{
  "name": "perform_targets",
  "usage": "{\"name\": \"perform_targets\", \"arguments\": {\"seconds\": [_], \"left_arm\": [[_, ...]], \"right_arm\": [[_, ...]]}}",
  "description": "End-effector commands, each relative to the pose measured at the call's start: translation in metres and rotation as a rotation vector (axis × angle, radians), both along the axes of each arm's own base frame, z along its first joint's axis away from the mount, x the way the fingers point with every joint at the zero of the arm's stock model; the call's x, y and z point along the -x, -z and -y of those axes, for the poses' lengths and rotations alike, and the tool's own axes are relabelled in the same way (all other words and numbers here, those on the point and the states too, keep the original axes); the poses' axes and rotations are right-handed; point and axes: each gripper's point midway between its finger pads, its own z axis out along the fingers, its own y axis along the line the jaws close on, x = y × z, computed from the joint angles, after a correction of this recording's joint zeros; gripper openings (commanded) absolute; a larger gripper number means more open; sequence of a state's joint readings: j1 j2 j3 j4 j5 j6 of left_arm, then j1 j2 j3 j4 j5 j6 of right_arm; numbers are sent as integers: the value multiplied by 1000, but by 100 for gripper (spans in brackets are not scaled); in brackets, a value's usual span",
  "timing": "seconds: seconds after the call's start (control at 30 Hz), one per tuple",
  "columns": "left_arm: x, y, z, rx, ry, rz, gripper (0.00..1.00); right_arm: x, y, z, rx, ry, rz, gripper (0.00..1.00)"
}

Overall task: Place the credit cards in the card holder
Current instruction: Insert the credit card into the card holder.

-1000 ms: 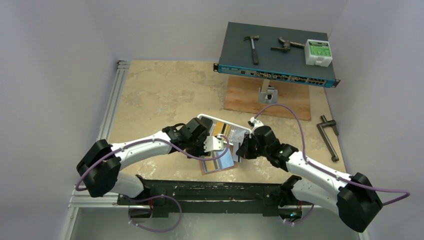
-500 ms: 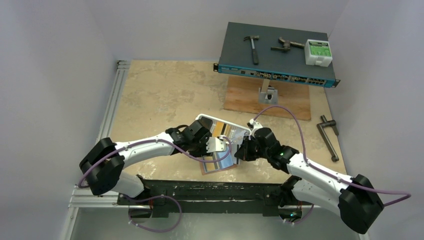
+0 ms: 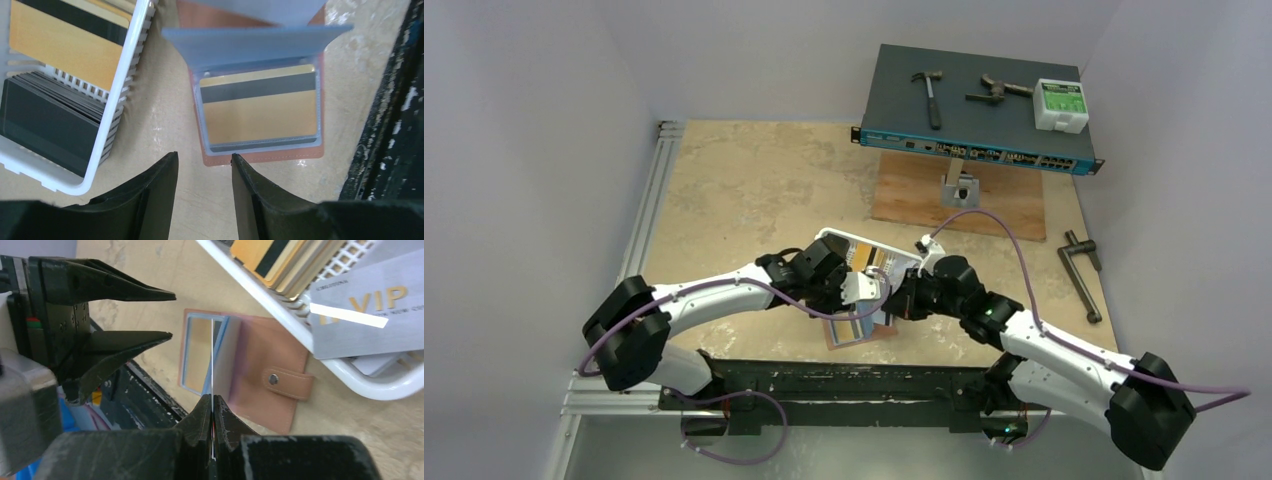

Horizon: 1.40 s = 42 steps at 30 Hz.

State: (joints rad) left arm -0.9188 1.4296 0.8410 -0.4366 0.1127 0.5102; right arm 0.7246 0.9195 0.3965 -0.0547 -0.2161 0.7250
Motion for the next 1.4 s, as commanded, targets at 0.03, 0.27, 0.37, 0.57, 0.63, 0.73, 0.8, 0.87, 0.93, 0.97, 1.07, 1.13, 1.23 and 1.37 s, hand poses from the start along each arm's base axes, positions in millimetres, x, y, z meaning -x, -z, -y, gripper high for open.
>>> {"name": "perform_targets", "arguments": {"seconds": [0.03,0.27,0.37,0.57,0.63,0.73,0.8,0.87,0.93,0.97,1.07,1.13,1.23,1.37], "left_arm": [[17,-36,32,168,40,-91,41],[17,-31,41,176,127,-83,32],[11,-31,46,174,142,-66,31],[6,-23,50,156,142,-66,26],[6,-22,51,155,142,-68,24],[8,-21,49,155,137,-75,22],[9,-21,48,152,136,-79,21],[10,-20,46,148,133,-82,20],[11,-18,44,144,131,-82,20],[11,-19,44,145,130,-79,19],[11,-16,42,141,133,-71,18],[10,-13,40,132,134,-65,18],[7,-11,38,115,134,-50,17],[5,-10,35,100,142,-28,17]], "right_arm": [[7,-11,-26,-92,-54,4,0],[8,-2,-27,-37,-50,0,0],[3,-4,-17,37,-26,21,0],[-8,-28,1,102,32,100,0],[-8,-29,0,104,28,100,0],[-8,-23,1,132,17,88,0],[-10,-22,4,148,29,88,0],[-12,-25,3,147,33,98,0],[-13,-24,5,161,40,98,0],[-13,-23,6,172,38,94,0],[-18,-15,18,243,85,89,0],[-22,-10,22,268,108,93,0],[-23,-1,21,280,103,82,0],[-22,6,19,283,95,76,0]]}}
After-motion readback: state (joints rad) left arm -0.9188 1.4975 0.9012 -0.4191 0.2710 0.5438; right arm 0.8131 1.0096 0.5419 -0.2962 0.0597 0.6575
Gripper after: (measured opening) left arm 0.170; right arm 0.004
